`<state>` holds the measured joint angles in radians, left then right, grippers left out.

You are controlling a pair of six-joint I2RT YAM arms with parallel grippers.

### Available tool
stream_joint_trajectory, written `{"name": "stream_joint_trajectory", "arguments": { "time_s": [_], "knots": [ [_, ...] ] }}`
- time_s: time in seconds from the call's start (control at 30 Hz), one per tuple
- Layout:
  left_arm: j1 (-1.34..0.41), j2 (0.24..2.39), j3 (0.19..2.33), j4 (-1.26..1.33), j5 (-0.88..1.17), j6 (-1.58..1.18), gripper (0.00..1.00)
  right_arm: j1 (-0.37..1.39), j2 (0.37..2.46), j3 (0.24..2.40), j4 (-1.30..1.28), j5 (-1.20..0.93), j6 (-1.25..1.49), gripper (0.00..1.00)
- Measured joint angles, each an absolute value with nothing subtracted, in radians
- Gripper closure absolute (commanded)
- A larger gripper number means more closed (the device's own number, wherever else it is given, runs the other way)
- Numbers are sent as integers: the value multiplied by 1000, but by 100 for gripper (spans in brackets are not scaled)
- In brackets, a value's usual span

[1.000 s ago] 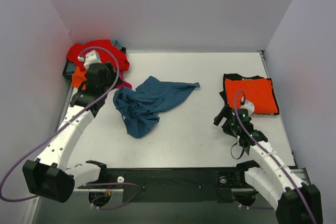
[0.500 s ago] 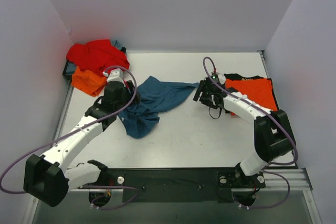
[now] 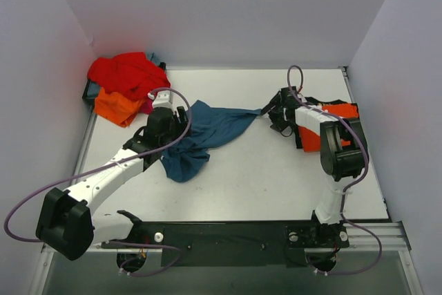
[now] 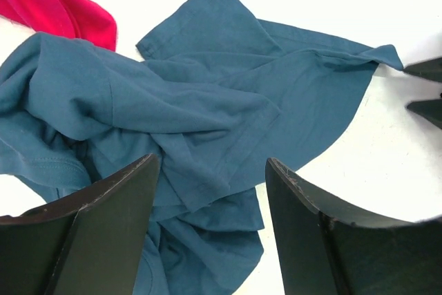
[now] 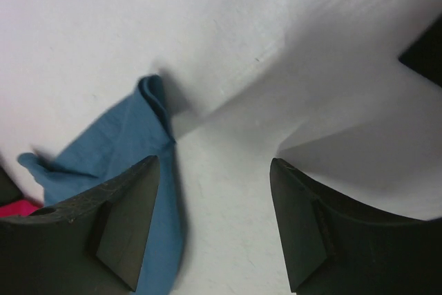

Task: Fold and stack the t-shirts
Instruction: Flatten out the tshirt

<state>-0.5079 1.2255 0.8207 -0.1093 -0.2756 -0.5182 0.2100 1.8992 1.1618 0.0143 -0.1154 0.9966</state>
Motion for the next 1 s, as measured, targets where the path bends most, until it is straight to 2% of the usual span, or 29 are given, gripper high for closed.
{"name": "stream_joint_trajectory", "arguments": {
  "time_s": [0.2, 0.27, 0.37, 0.4, 0.57, 0.7, 0.9, 1.0],
  "knots": [
    [-525, 1225, 799, -88, -286, -509, 27, 207, 1977, 1228, 92, -140, 1060, 46],
    [-526, 1225, 796, -87, -299, -504, 27, 207, 1986, 1229, 106, -143, 1073, 60],
    [-526, 1219, 787, -84, -318, -494, 27, 210, 2008, 1246, 117, -154, 1083, 96],
    [-527, 1218, 785, -84, -322, -493, 26, 211, 2012, 1251, 121, -159, 1085, 100],
    [-527, 1236, 786, -84, -348, -484, 23, 216, 2016, 1253, 125, -162, 1090, 100],
    [-527, 1330, 840, -108, -356, -480, 19, 217, 1983, 1250, 97, -155, 1051, 100],
    [-529, 1505, 1017, -174, -354, -473, 20, 217, 1761, 1221, 27, -126, 933, 100],
    [-529, 1543, 1072, -184, -327, -459, 23, 218, 1612, 1188, 6, -115, 880, 100]
  ]
}}
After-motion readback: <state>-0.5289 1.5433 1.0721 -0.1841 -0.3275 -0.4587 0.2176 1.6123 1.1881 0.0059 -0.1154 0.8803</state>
